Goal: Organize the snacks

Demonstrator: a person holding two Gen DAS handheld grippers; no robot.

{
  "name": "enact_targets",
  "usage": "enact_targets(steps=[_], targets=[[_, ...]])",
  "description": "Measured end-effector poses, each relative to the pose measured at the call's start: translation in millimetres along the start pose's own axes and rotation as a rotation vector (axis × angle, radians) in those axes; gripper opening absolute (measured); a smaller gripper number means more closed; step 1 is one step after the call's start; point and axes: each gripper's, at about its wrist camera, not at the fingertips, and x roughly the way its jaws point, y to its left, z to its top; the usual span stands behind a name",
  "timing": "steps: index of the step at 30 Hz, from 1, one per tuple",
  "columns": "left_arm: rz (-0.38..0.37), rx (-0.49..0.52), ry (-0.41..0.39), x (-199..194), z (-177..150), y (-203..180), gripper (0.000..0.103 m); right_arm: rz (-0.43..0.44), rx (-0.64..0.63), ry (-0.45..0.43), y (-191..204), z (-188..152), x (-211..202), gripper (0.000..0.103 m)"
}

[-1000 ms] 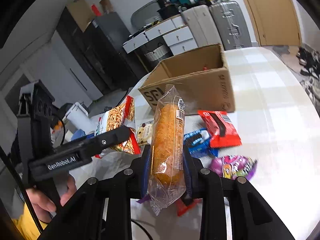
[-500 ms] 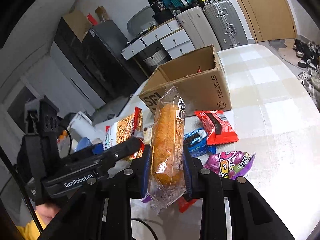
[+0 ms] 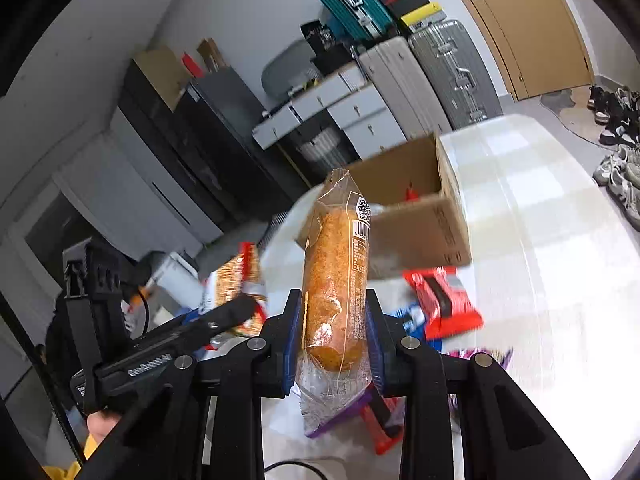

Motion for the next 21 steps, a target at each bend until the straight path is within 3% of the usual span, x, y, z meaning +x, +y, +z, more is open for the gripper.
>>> enact_targets(steps=[7,9,12,16,21], targets=[[-0.019,0.032,0.002,-4.9,51.5,4.6,0.061,-0.004,0.021,0.013,2.2,47.7,7.4,0.029],[-0.03,0.04,-0.035,-7.0,70.9,4.0,0.061,-0.003,0.0,0.021,7.8,64.3,13.3,0.029],[-0.017,0.108,-0.051,-3.0,98.1,-6.1,0.061,-0.035,0.0,0.042,13.3,87.0,26.3,0.029],[-0.055,0.069,0.019,23.5,131.1,-3.3,0.061,-0.059,0.001,0.063,12.7,112.5,48.4,0.029],[-0.024,0.054,0.093,73.0,166.5,6.2,0.061,-0.083,0.02,0.086,-3.1,133.5,81.3,0.029]])
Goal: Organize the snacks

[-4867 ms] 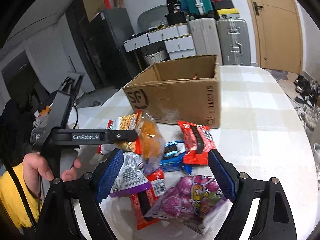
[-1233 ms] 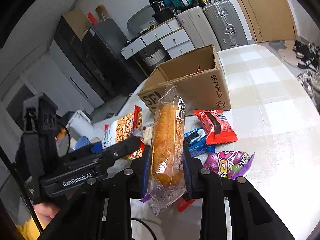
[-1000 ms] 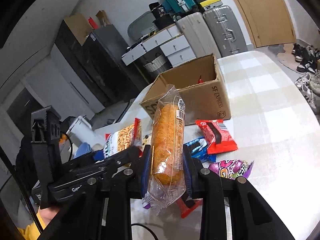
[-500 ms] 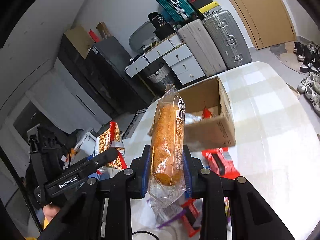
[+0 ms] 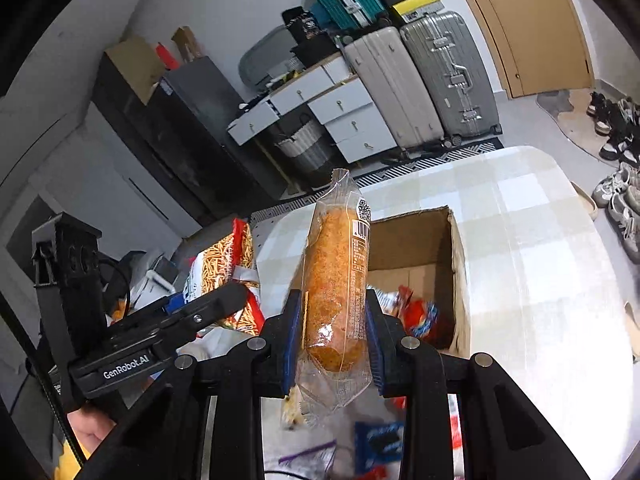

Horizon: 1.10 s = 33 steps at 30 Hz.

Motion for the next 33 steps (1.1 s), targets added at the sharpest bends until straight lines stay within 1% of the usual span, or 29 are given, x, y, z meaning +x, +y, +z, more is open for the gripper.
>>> enact_targets(steps=[3,6,8,10,14,16,18,20,22,26,27,30,33], targets=[[0.019,0.004,0.046,39.1,17.2,1.4,0.061,-0.013,0.002,0.015,-9.2,11.6,21.0,0.029],[0.063,0.024,0.072,71.8,27.7,4.7,0.061,-0.044,-0.023,0.034,-14.4,18.7,39.9,0.029],[0.073,0.039,0.086,94.1,32.9,6.5,0.061,-0.057,-0.045,0.042,-17.2,20.4,49.7,0.029],[0.081,0.051,0.099,114.9,34.0,4.2,0.061,-0.074,-0.072,0.051,-19.5,22.9,58.6,0.029],[0.053,0.062,0.144,150.3,28.4,1.6,0.061,-0.092,-0.099,0.076,-27.3,24.3,75.8,0.029],[0.065,0.068,0.164,165.2,26.4,-0.1,0.061,-0.093,-0.1,0.091,-31.9,25.4,83.3,0.029],[0.051,0.082,0.184,178.2,24.9,-2.6,0.062,-0.094,-0.104,0.101,-36.3,26.2,88.6,0.029],[0.06,0.096,0.196,187.7,20.2,-4.8,0.062,-0.096,-0.105,0.11,-40.1,26.0,92.1,0.029],[0.051,0.094,0.216,197.0,14.8,-4.6,0.062,-0.094,-0.095,0.135,-44.2,25.1,97.8,0.029],[0.045,0.082,0.252,214.8,9.5,1.6,0.062,-0.128,-0.1,0.162,-50.3,20.3,106.5,0.029],[0.044,0.085,0.258,216.8,7.7,2.7,0.062,-0.132,-0.099,0.163,-52.4,19.5,107.7,0.029],[0.065,0.141,0.268,223.4,6.4,-2.3,0.062,-0.13,-0.088,0.174,-55.6,17.9,110.8,0.029],[0.058,0.131,0.279,228.1,7.5,-3.0,0.062,-0.131,-0.085,0.177,-54.7,16.6,111.5,0.029]])
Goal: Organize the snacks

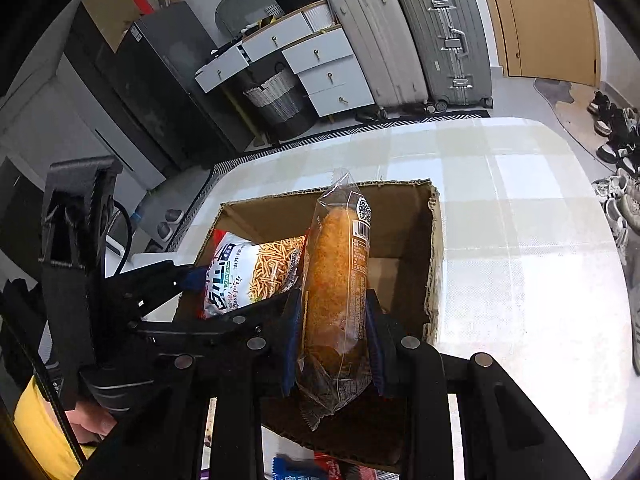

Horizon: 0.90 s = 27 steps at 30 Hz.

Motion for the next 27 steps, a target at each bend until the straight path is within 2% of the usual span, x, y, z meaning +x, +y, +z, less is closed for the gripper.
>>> enact_targets(steps=[6,14,17,20,27], targets=[[0.011,0.011,0.008,-1.4,0.5,-4.7,0.063,-0.018,-0.01,-0.009,3.2,0.5,0.0,0.029],[-0.004,0.001,-0.008,-12.7,-0.6,-3.6,0.065,0.005,0.016,-0.009,-0.4,-0.8,-1.3,0.029],[0.012,-0.007,-0.033,-20.2,-2.2,-1.5,0.073,0.007,0.018,-0.011,-0.5,-0.9,-2.2,0.029],[0.014,-0.01,-0.056,-29.8,-2.9,-0.9,0.075,0.046,0.045,-0.019,-2.8,-0.7,-4.6,0.029],[0.022,-0.024,-0.067,-47.1,-6.9,1.8,0.077,0.042,0.06,-0.018,0.6,0.3,-8.6,0.03]])
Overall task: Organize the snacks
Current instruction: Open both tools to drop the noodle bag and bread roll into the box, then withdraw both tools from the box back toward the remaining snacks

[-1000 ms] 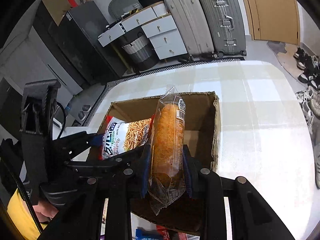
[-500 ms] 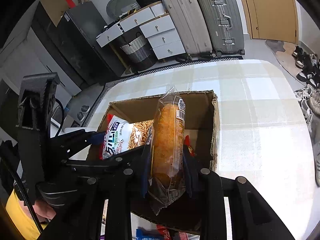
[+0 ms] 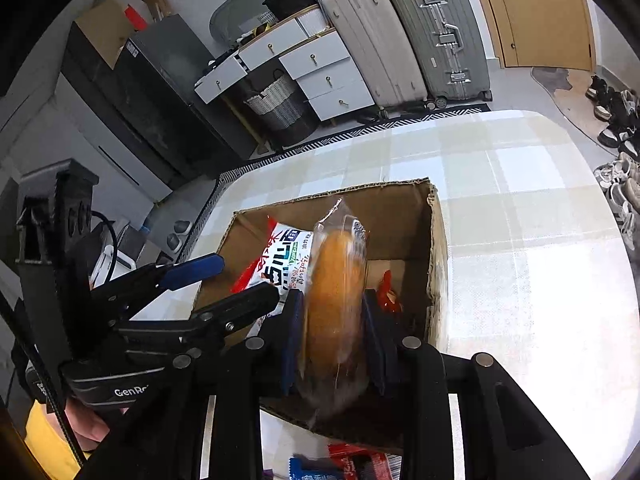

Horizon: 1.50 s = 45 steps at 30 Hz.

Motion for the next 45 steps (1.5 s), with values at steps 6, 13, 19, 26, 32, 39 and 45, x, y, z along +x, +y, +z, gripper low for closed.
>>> enact_targets(steps=[6,13,19,26,32,39,45], targets=[[0.011,0.008,-0.004,-13.0,-8.2,-0.6,0.077,-0.012,-0.015,-0.026,6.8,-0.5,-11.1,0.03],[-0.002,-0.025,-0.026,-42.6,-22.3,1.6,0.081,-0.031,-0.031,-0.05,16.3,-7.5,-31.8,0.03],[-0.015,-0.046,-0.068,-81.8,-45.4,-2.7,0.082,-0.035,-0.047,-0.058,26.7,-24.9,-55.9,0.031],[-0.024,-0.072,-0.149,-155.3,-76.3,-16.3,0.083,-0.018,-0.096,-0.142,52.8,-58.0,-110.6,0.031],[0.005,-0.059,-0.234,-223.4,-108.9,-43.0,0.091,0.015,-0.114,-0.224,73.4,-87.0,-160.3,0.043],[0.039,-0.046,-0.343,-293.5,-164.4,-74.5,0.103,0.015,-0.14,-0.303,89.4,-127.7,-200.6,0.056],[0.047,-0.064,-0.406,-329.8,-209.5,-84.4,0.103,0.029,-0.152,-0.369,95.7,-162.4,-228.1,0.083]])
